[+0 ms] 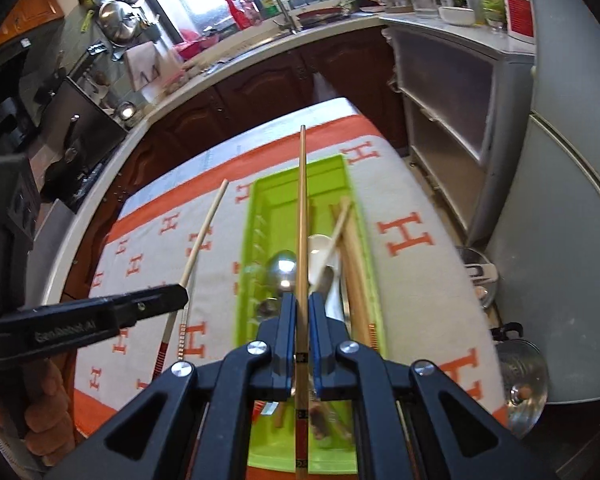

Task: Organize utensils
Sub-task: 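Carry both chopsticks into the green tray and open both grippers, then move the right gripper over the long steel rod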

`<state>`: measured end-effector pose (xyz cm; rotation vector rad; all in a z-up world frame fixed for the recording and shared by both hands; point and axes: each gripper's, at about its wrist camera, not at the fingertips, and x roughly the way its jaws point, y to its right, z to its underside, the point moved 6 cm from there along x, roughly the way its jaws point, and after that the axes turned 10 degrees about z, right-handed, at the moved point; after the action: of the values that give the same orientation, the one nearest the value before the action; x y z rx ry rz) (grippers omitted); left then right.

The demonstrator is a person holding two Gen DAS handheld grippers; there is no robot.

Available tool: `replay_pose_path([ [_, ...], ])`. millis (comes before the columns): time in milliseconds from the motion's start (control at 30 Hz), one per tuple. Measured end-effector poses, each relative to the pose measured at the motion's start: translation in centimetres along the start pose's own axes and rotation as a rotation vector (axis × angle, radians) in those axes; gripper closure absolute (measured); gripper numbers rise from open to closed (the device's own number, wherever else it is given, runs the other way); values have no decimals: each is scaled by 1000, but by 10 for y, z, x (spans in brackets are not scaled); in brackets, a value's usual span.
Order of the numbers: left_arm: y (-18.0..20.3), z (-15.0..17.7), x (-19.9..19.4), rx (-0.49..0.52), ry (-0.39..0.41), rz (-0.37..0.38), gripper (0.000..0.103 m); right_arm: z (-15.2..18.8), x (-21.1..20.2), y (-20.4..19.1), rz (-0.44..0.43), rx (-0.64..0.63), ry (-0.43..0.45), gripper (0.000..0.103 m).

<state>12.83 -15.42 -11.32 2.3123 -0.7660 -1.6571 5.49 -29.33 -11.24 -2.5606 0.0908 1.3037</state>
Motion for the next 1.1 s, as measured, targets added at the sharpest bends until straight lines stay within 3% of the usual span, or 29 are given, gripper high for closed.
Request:
replay_pose_path([
  [200, 20, -8, 31, 2, -37, 4, 100, 8, 18, 21, 42, 1, -52, 97],
  [433, 13, -16, 59, -24, -49, -15, 100, 9, 27, 22, 34, 13, -70, 95],
  [567, 13, -15, 64, -7, -73, -27, 99, 8, 25, 23, 27, 29, -61, 85],
  [867, 4, 7, 37, 67, -80, -97, 96, 11, 18, 21, 16, 38, -56, 84],
  [1100, -31, 38, 6, 81, -66, -172, 95, 16, 13, 9, -1, 27, -65, 84],
])
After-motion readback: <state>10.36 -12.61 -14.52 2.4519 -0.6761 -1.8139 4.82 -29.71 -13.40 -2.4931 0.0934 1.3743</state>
